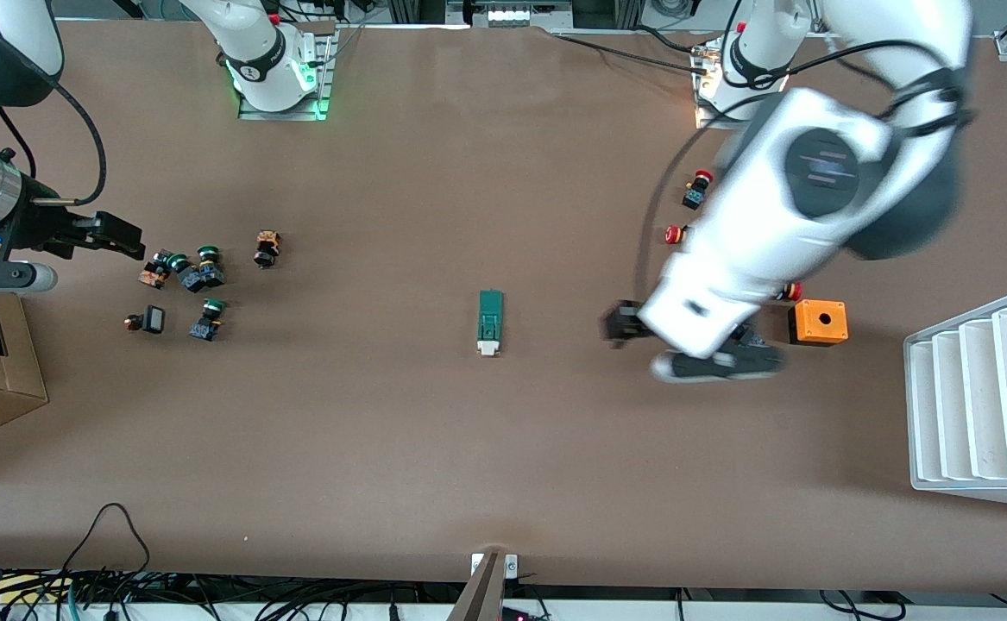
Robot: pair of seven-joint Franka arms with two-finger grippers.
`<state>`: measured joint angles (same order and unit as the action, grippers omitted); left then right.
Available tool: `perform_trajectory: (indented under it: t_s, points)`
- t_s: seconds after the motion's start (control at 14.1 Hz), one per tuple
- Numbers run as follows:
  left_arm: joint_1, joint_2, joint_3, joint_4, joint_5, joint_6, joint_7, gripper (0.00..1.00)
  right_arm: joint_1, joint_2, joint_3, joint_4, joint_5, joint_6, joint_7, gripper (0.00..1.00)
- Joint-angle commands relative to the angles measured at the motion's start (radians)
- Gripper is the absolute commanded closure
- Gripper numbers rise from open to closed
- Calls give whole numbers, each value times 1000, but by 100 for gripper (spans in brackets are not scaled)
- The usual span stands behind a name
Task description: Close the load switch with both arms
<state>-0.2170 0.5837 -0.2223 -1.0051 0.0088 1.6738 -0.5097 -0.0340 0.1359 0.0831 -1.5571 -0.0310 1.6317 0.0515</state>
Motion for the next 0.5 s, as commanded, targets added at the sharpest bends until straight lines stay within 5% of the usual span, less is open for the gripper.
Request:
perform_trajectory:
  t_s: [0.0, 0.43]
  points:
    - [-48, -137, 177, -150, -92, -43, 156, 0, 3, -10, 4, 49, -21, -21, -7, 0]
    - [14, -352, 213, -369, -84, -157, 192, 0, 8, -13, 10, 66, -35, -29, -5, 0]
